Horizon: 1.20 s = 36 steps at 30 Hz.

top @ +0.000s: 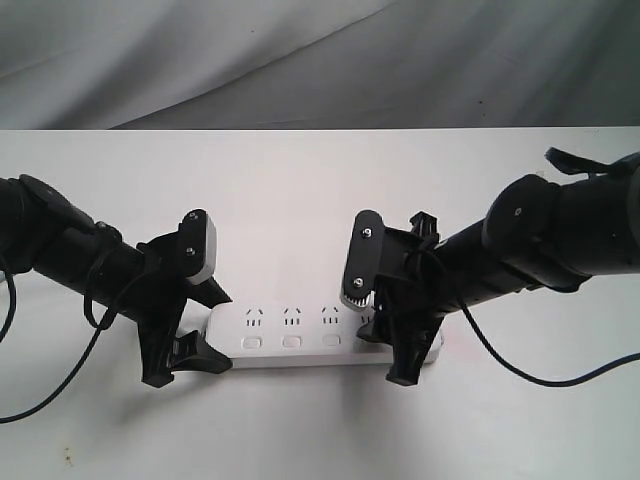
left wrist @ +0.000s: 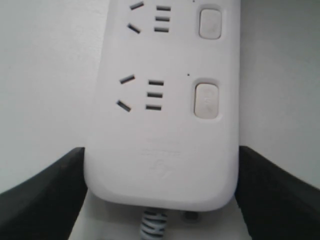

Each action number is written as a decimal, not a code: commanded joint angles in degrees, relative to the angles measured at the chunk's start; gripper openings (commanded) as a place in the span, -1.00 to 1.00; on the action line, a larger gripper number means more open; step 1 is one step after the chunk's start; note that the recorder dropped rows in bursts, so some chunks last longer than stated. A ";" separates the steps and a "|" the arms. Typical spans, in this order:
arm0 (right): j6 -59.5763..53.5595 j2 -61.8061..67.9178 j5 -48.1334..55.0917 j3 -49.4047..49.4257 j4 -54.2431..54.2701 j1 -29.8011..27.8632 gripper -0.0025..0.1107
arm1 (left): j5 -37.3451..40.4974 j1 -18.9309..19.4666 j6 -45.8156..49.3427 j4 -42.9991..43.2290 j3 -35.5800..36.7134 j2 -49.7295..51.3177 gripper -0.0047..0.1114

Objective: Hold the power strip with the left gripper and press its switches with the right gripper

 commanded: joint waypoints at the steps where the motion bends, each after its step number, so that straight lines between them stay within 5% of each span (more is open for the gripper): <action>1: 0.01 0.98 -0.79 0.36 0.09 -0.34 0.00 | 0.45 0.12 0.30 0.09 0.11 -0.01 0.25; 36: -4.06 3.28 -1.77 3.06 -0.31 -0.34 0.00 | 0.45 0.12 0.32 0.09 0.11 -0.01 0.25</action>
